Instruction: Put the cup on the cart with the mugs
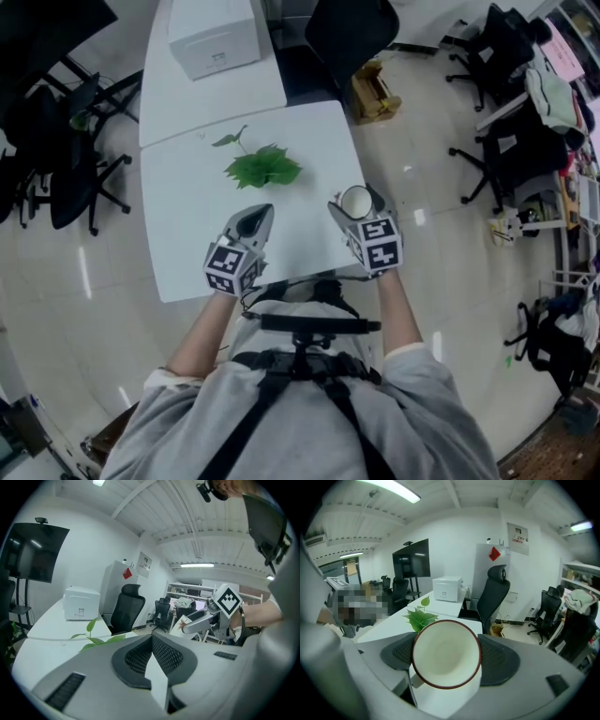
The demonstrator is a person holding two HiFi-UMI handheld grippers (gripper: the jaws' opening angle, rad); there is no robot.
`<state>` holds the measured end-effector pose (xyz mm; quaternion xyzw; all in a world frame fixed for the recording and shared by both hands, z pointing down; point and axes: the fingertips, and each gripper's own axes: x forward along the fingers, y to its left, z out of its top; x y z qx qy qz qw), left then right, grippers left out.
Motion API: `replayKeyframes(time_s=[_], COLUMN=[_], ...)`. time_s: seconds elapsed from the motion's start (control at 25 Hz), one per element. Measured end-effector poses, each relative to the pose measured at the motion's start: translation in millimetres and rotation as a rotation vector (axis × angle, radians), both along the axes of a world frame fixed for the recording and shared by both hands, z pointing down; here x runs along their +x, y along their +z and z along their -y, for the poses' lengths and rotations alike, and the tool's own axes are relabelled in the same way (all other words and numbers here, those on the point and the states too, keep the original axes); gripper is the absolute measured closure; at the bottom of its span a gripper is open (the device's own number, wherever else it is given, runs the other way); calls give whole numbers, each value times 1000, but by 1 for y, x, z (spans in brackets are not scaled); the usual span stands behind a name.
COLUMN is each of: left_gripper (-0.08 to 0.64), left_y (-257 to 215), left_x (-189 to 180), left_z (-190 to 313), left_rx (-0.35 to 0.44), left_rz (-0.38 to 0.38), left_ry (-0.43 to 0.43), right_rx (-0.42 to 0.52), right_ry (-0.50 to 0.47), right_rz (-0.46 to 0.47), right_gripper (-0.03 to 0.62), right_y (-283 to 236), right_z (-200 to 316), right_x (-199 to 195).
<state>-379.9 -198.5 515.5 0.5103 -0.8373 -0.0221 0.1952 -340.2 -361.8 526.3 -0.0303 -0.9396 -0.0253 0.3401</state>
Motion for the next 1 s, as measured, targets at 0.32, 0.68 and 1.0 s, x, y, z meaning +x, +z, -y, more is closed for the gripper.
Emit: replayKeyframes(time_s=[0.32, 0.68, 1.0], left_gripper=[557, 557, 557], left_y=[-27, -36, -36], left_x=[9, 49, 114], left_z=[-4, 14, 37], left_rx=[56, 42, 40], left_rz=[34, 78, 72], left_ry=[147, 407, 581], right_rx=[11, 26, 39], right_ry=[189, 450, 608], right_rz=[105, 150, 179], right_gripper=[184, 184, 186], right_y=[-36, -58, -64], right_z=[-5, -6, -19], right_x=[42, 133, 222])
